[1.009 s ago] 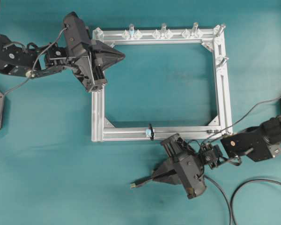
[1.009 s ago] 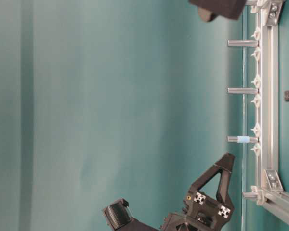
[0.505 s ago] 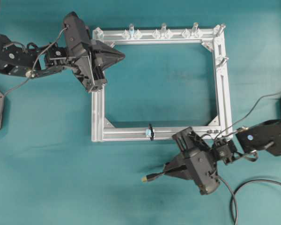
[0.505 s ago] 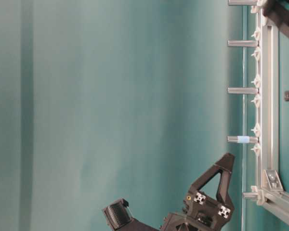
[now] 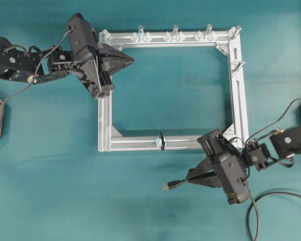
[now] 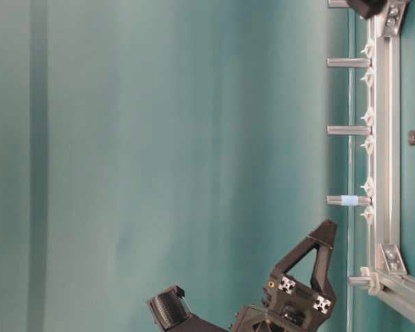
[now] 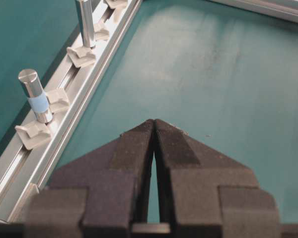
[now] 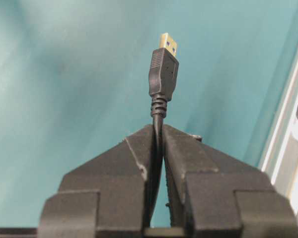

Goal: Insert the wire through the string loop located in the center.
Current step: 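Move the right gripper toward the zip-tie loop on the near rail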

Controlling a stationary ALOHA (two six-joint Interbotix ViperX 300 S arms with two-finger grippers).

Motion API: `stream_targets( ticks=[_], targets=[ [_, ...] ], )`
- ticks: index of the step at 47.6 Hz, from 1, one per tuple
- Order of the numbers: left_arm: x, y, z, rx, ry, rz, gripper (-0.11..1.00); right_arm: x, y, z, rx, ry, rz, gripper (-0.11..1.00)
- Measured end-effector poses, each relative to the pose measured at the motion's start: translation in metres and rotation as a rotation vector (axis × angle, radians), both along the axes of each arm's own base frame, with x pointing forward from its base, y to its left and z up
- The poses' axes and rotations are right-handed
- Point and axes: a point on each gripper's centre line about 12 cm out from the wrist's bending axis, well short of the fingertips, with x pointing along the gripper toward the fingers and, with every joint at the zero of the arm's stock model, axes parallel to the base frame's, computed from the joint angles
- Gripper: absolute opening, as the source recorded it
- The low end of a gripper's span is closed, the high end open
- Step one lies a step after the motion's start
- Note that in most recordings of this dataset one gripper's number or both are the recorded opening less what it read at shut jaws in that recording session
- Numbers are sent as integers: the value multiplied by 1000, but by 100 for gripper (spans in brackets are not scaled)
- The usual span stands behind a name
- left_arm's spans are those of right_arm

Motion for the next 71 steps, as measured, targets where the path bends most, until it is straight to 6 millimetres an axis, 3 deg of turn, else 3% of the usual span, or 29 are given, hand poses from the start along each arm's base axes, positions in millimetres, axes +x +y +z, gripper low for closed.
stream_targets(
  ticks=[27, 49, 71],
  targets=[
    [0, 0, 0, 2, -1, -1, 0, -14, -17, 3, -12, 23, -36, 7],
    [0, 0, 0, 0, 0, -1, 0, -20, -69, 8, -8, 18, -196, 7],
    [0, -1, 8, 7, -22, -3, 0, -23, -76, 9, -8, 14, -215, 7]
  ],
)
